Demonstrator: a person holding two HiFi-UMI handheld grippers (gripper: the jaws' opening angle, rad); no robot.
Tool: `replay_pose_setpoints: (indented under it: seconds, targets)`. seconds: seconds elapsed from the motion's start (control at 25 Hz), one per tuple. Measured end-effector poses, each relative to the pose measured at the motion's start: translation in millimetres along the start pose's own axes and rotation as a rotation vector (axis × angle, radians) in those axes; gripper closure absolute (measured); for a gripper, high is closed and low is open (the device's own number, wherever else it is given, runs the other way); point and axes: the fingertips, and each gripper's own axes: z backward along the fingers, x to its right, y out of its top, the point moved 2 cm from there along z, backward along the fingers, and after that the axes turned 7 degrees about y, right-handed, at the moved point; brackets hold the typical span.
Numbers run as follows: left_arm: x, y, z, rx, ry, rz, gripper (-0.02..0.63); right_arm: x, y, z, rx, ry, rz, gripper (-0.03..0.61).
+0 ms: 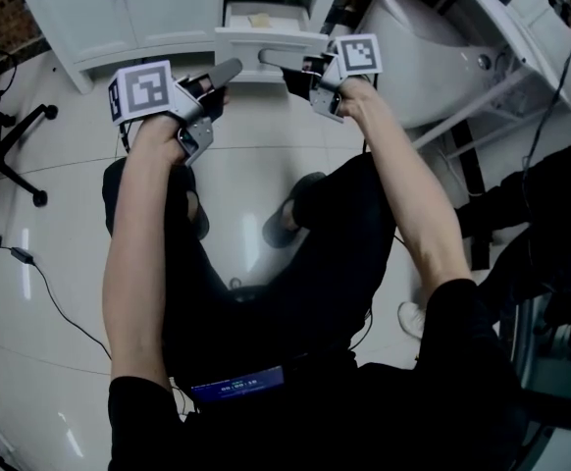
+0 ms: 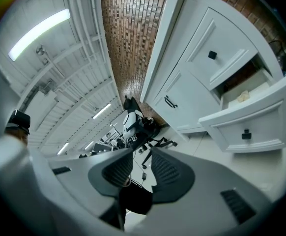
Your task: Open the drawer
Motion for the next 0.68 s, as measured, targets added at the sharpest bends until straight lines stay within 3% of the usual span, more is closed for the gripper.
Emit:
replay_pose_setpoints:
  seconds: [0.68]
  targets:
    - [-0.1,0.1,1.0,0.003,0.001,0.005,0.623,0.4,-1.9,0.3,-0.013,0.006,-0.006,0.44]
